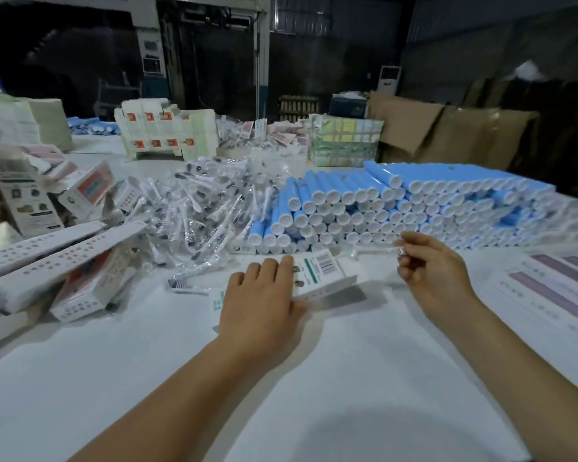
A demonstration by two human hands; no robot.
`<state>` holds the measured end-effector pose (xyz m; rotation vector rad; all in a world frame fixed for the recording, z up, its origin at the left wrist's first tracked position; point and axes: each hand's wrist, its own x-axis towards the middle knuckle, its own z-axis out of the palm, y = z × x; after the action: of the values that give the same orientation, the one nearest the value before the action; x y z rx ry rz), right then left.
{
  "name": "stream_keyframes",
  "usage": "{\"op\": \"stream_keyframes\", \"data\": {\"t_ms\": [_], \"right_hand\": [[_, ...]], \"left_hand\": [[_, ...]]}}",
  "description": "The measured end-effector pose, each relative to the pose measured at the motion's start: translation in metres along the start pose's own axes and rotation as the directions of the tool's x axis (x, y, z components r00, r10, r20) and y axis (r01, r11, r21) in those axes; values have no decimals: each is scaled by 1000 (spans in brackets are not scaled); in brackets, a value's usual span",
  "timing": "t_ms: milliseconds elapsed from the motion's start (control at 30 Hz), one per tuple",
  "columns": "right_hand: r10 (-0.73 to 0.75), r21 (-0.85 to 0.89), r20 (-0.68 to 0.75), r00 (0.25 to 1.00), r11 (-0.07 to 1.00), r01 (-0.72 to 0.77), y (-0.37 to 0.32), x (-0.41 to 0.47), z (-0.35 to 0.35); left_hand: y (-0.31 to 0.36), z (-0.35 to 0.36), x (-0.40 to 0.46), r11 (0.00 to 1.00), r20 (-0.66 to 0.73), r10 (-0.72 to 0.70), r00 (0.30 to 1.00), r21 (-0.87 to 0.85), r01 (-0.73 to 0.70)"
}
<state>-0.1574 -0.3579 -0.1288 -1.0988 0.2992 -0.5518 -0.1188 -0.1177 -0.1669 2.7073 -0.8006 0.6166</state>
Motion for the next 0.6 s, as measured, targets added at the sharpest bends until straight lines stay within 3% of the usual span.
{"op": "stream_keyframes", "data": {"t_ms": [233,433,600], "right_hand": [[-17,-48,-16,1000,999,16,8,-7,7],[-73,-300,145,987,947,114,21,-25,20],[-112,-402,104,988,904,144,23,-23,19]], "left_hand": [[4,-5,-1,998,6,-42,999,53,42],[11,-4,-3,996,15,-4,1000,89,2],[11,-6,-5,997,11,-2,1000,82,1]]}}
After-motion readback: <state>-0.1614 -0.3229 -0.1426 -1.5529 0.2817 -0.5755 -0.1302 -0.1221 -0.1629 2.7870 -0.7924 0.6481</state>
